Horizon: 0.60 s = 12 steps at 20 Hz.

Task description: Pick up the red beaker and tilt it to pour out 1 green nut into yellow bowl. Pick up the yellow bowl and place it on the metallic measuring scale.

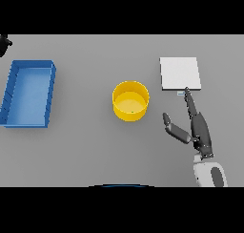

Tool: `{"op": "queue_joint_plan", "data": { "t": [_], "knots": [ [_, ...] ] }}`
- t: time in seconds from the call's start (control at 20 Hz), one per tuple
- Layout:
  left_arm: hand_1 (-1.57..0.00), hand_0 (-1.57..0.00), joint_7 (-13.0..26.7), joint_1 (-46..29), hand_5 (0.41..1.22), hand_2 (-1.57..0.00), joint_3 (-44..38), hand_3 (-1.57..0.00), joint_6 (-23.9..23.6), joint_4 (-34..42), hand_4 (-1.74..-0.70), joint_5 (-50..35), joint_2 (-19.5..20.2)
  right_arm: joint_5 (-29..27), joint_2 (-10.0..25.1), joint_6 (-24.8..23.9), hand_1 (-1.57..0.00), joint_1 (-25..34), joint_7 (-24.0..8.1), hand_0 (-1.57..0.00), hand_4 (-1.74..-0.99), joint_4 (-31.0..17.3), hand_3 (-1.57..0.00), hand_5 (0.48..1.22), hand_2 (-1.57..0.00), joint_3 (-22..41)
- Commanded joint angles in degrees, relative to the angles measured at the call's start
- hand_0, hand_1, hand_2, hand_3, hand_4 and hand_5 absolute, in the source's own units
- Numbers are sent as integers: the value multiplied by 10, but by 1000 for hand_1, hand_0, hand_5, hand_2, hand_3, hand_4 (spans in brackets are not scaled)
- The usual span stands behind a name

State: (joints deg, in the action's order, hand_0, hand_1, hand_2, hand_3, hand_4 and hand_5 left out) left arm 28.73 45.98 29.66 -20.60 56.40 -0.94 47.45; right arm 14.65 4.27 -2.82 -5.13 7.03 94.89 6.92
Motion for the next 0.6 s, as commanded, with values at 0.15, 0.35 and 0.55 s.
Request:
{"op": "queue_joint_plan", "data": {
  "t": [0.15,0.35,0.55],
  "knots": [
    [-1571,-1571,38,-73,1221,-1571,15,-1450,-53,60,-1741,-24,4,-3,-1,-4,1,4,1,1,-1218,-5,1,664,1,-4],
    [-1571,-1571,52,-114,1199,-1571,27,-1521,-88,94,-1741,-41,8,1,-1,0,1,-12,11,1,-1216,10,1,667,1,4],
    [-1571,-1571,62,-122,967,-1571,54,-1551,-102,92,-1741,-45,9,2,2,-1,1,-9,8,1,-1205,11,1,664,1,3]
  ]
}}
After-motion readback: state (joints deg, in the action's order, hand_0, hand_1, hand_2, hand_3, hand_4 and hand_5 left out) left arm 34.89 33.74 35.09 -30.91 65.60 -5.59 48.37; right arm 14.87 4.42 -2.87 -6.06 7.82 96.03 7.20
